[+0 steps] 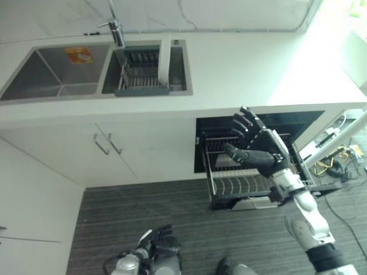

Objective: Place the dishes in the dishwasher.

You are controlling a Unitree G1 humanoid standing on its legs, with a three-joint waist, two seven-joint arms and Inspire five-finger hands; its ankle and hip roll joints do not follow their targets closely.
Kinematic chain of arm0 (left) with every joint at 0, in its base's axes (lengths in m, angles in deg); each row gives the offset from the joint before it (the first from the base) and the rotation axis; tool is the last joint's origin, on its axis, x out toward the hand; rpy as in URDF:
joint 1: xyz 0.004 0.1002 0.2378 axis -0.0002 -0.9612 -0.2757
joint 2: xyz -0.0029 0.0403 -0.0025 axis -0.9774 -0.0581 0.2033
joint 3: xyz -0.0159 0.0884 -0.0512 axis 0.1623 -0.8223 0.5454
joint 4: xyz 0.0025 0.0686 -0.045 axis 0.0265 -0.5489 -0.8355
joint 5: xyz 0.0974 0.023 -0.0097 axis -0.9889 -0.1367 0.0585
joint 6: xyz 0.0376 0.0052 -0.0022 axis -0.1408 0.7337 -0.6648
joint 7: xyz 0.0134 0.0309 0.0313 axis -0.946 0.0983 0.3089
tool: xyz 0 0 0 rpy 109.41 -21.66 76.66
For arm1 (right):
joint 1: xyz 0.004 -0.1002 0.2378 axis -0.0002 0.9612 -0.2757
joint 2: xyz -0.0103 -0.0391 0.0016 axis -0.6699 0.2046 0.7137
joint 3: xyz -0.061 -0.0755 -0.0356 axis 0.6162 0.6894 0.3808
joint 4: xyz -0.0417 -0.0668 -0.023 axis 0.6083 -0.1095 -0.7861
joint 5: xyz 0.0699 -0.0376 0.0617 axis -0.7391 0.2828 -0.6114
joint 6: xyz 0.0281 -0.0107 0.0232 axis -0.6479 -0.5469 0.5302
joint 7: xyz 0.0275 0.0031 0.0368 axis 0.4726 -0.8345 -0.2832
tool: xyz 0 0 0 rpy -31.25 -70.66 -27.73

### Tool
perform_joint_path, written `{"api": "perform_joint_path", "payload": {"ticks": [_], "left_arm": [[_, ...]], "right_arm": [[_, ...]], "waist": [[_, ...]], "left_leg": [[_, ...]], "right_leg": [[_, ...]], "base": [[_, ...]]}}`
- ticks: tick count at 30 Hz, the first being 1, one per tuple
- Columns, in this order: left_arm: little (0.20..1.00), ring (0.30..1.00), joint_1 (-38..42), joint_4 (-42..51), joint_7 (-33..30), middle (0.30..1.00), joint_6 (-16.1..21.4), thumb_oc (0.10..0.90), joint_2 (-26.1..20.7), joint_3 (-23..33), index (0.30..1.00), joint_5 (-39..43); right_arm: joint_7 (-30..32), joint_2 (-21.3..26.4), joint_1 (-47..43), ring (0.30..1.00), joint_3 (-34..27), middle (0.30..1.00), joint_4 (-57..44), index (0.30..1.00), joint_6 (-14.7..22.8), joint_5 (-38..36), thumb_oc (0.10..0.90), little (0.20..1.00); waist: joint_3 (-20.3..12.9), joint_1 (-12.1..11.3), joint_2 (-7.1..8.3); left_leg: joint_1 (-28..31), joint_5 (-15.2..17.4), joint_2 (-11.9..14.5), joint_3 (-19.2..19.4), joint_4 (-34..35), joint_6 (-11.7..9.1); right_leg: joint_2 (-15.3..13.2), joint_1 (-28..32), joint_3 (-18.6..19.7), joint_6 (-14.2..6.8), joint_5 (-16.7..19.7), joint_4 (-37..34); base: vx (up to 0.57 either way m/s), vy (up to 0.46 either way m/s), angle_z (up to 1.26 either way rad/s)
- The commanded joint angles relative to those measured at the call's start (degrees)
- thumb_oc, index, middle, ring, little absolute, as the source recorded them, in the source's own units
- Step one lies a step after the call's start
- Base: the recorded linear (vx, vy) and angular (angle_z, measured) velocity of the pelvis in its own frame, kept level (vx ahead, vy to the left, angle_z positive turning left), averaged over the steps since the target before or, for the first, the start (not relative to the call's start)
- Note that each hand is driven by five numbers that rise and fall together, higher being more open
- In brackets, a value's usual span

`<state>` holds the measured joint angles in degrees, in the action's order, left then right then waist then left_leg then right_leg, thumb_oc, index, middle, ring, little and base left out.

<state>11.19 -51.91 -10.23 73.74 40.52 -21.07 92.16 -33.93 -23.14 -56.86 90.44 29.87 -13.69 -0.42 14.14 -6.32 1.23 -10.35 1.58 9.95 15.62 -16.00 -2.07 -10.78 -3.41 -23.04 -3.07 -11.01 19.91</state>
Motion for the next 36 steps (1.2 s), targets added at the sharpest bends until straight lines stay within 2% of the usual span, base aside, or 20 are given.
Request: {"api": "perform_joint_path", "payload": {"ticks": [1, 5, 9, 10, 12, 14, 17, 18, 21, 23, 24, 25, 27, 28, 29, 31, 33, 34, 36], "left_arm": [[0.9, 0.9, -6.15, 2.36, -0.19, 0.9, 2.02, 0.8, 1.24, -4.55, 0.9, -1.4], [0.9, 0.9, -7.06, 4.85, -3.11, 0.9, 3.87, 0.8, 0.4, -3.68, 0.9, -1.04], [0.9, 0.9, -8.65, 8.1, -5.27, 0.9, 3.69, 0.8, 0.13, -2.16, 0.9, -1.72], [0.9, 0.9, -4.47, -9.83, -4.18, 0.9, -14.08, 0.8, 1.77, 6.56, 0.9, 7.43], [0.9, 0.9, -4.74, -12.29, -4.69, 0.9, -12.58, 0.8, 2.12, 9.06, 0.9, 9.9], [0.9, 0.9, -4.59, -13.73, -4.05, 0.9, -11.68, 0.8, 1.58, 11.08, 0.9, 8.86], [0.9, 0.9, -4.59, -13.9, -4.34, 0.9, -10.91, 0.8, 1.47, 11.61, 0.9, 8.24], [0.9, 0.9, -4.58, -14.02, -4.87, 0.9, -9.86, 0.8, 1.63, 11.18, 0.9, 8.08], [0.9, 0.9, -4.66, -13.45, -4.77, 0.9, -9.44, 0.8, 1.77, 10.62, 0.9, 7.0], [0.9, 0.9, -4.59, -12.94, -4.83, 0.9, -9.73, 0.8, 1.99, 10.16, 0.9, 7.41], [0.9, 0.9, -4.54, -13.37, -4.76, 0.9, -9.75, 0.8, 2.12, 10.24, 0.9, 7.41], [0.9, 0.9, -4.49, -13.81, -4.77, 0.9, -9.72, 0.8, 2.23, 10.34, 0.9, 6.94], [0.9, 0.9, -4.32, -14.61, -4.84, 0.9, -9.21, 0.8, 2.32, 10.4, 0.9, 5.51], [0.9, 0.9, -4.13, -15.82, -4.84, 0.9, -7.91, 0.8, 2.47, 10.44, 0.9, 5.18], [0.9, 0.9, -3.93, -16.13, -5.41, 0.9, -7.82, 0.8, 2.61, 10.51, 0.9, 5.48], [0.9, 0.9, -4.0, -16.28, -6.59, 0.9, -7.94, 0.8, 2.92, 10.5, 0.9, 4.03], [0.9, 0.9, -4.63, -15.91, -7.83, 0.9, -7.07, 0.8, 3.01, 9.68, 0.9, 1.34], [0.9, 0.9, -4.64, -15.9, -8.03, 0.9, -7.14, 0.8, 2.98, 9.63, 0.9, 1.04], [0.9, 0.9, -5.05, -16.41, -9.83, 0.9, -7.44, 0.8, 2.76, 8.69, 0.9, 0.93]], "right_arm": [[-0.6, 1.68, -2.63, 0.9, -5.09, 0.9, -5.11, 0.9, 5.25, -1.9, 0.8, 0.9], [-0.73, 0.6, -2.03, 0.9, -4.57, 0.9, -4.78, 0.9, 5.58, -1.25, 0.8, 0.9], [-0.03, -0.82, -0.67, 0.9, -4.43, 0.9, -4.4, 0.9, 6.02, 0.39, 0.8, 0.9], [-1.18, -1.37, -0.91, 0.9, -5.62, 0.9, -0.31, 0.9, 2.8, -2.8, 0.8, 0.9], [-2.09, -1.47, -1.87, 0.9, -4.86, 0.9, -0.19, 0.9, 2.61, -3.93, 0.8, 0.9], [-2.35, -2.01, -1.06, 0.9, -4.82, 0.9, -1.5, 0.9, 1.89, -4.2, 0.8, 0.9], [-2.03, -2.15, -0.65, 0.9, -4.6, 0.9, -1.82, 0.9, 1.29, -3.95, 0.8, 0.9], [-1.71, -2.1, -0.87, 0.9, -4.37, 0.9, -1.01, 0.9, 1.63, -3.5, 0.8, 0.9], [-2.24, -2.42, -1.18, 0.9, -4.08, 0.9, -0.13, 0.9, 2.6, -2.93, 0.8, 0.9], [-3.09, -3.32, -1.56, 0.9, -3.56, 0.9, 0.13, 0.9, 2.98, -1.18, 0.8, 0.9], [-2.85, -3.28, -1.5, 0.9, -3.34, 0.9, 0.1, 0.9, 3.19, 0.33, 0.8, 0.9], [-2.64, -2.83, -1.34, 0.9, -3.36, 0.9, 0.04, 0.9, 3.34, 0.63, 0.8, 0.9], [-2.22, -2.14, -1.16, 0.9, -3.51, 0.9, -0.13, 0.9, 3.91, 0.3, 0.8, 0.9], [-1.65, -1.37, -0.75, 0.9, -4.18, 0.9, -0.89, 0.9, 4.3, -0.21, 0.8, 0.9], [-1.15, -1.29, -0.34, 0.9, -4.86, 0.9, -1.37, 0.9, 4.21, -0.74, 0.8, 0.9], [-0.09, -1.79, 0.63, 0.9, -6.06, 0.9, -2.18, 0.9, 4.18, -1.65, 0.8, 0.9], [0.98, -3.13, 1.81, 0.9, -7.05, 0.9, -3.22, 0.9, 4.73, -1.17, 0.8, 0.9], [1.13, -3.29, 1.94, 0.9, -7.12, 0.9, -3.32, 0.9, 4.79, -0.96, 0.8, 0.9], [1.11, -4.5, 2.06, 0.9, -7.36, 0.9, -3.15, 0.9, 5.14, -0.16, 0.8, 0.9]], "waist": [[-2.13, 0.11, -0.61], [-2.27, -0.32, -0.98], [-2.58, -0.82, -1.51], [-3.18, 2.59, -1.76], [-3.58, 2.22, -1.98], [-3.57, 2.41, -1.86], [-3.34, 2.74, -1.39], [-2.51, 2.65, -0.18], [-1.45, 2.41, -0.1], [-1.38, 2.48, -1.68], [-1.65, 2.56, -3.08], [-1.85, 2.54, -3.74], [-2.22, 2.55, -4.22], [-2.55, 2.62, -4.1], [-2.85, 2.88, -4.03], [-2.98, 2.83, -3.69], [-3.18, 2.4, -3.29], [-3.19, 2.34, -3.25], [-3.54, 1.92, -3.6]], "left_leg": [[-1.51, 1.98, 3.47, -0.14, -1.19, -3.48], [-1.49, 2.0, 3.39, -0.14, -1.19, -3.5], [-1.4, 2.17, 2.99, -0.71, -1.19, -3.51], [5.07, 6.25, -3.38, -2.84, -1.19, 1.6], [5.22, 5.95, -3.55, -4.17, -1.19, 1.12], [5.85, 5.74, -3.52, -4.21, -1.19, 0.81], [7.21, 5.85, -3.84, -2.83, -1.19, 0.82], [8.91, 3.08, -5.45, -1.8, -1.19, 0.55], [7.72, -0.15, -5.44, -3.89, -2.65, -0.46], [5.66, -2.67, -2.56, -5.82, -1.19, -2.06], [2.93, -4.33, 0.6, -7.49, -1.19, -3.62], [1.16, -4.98, 2.47, -8.66, -1.19, -4.39], [-0.58, -5.05, 3.94, -9.88, -1.19, -5.02], [-0.82, -2.91, 3.99, -10.67, -1.19, -4.91], [-0.14, -0.87, 3.5, -9.73, -1.19, -4.43], [1.31, 1.15, 2.02, -8.53, -1.19, -3.6], [2.38, 3.59, -1.89, -8.45, -1.19, -0.64], [2.5, 3.83, -2.26, -8.39, -1.19, -0.34], [3.4, 5.45, -4.85, -7.48, -1.19, 2.04]], "right_leg": [[-1.15, 4.62, -0.71, -4.05, -0.2, -2.72], [-0.87, 4.98, -0.77, -3.86, -0.52, -2.72], [-0.72, 5.21, -0.76, -3.73, -0.73, -2.72], [0.97, 0.59, 2.19, -5.22, 8.67, -2.72], [2.26, 2.07, 2.02, -3.73, 5.67, -2.72], [2.51, 2.84, 1.79, -2.68, 3.6, -2.72], [1.93, 3.14, 1.55, -1.8, 2.6, -2.72], [0.84, 3.99, 2.39, -0.61, 1.89, -2.72], [1.13, 4.63, 4.16, -0.2, 1.79, -2.72], [1.95, 4.76, 5.1, -0.94, 1.6, -2.72], [2.35, 5.08, 4.99, -1.46, 1.1, -2.72], [2.12, 5.3, 4.97, -1.82, 0.8, -2.72], [1.52, 5.47, 4.87, -2.29, 0.55, -2.72], [-0.04, 5.72, 4.85, -3.08, 0.62, -2.72], [-1.04, 5.83, 4.42, -3.67, 0.97, -2.72], [-2.8, 6.63, 4.3, -4.42, 1.48, -2.72], [-5.04, 6.6, 5.69, -5.36, 3.49, -2.72], [-5.29, 6.59, 5.8, -5.43, 3.77, -2.72], [-6.88, 6.67, 5.51, -5.29, 7.61, -2.72]], "base": [[0.02, -0.04, -0.09], [0.0, -0.057, 0.0], [-0.01, -0.044, 0.03], [0.1, -0.076, 0.0], [0.17, -0.129, 0.08], [0.15, -0.158, 0.31], [0.1, -0.102, 0.18], [0.1, -0.057, 0.05], [0.09, 0.07, 0.1], [0.12, 0.337, -0.1], [0.12, 0.463, -0.17], [0.13, 0.488, -0.12], [0.11, 0.436, -0.09], [0.13, 0.507, -0.15], [0.12, 0.474, -0.17], [0.09, 0.397, -0.09], [0.09, 0.408, 0.08], [0.07, 0.337, 0.06], [0.07, 0.378, 0.04]]}}
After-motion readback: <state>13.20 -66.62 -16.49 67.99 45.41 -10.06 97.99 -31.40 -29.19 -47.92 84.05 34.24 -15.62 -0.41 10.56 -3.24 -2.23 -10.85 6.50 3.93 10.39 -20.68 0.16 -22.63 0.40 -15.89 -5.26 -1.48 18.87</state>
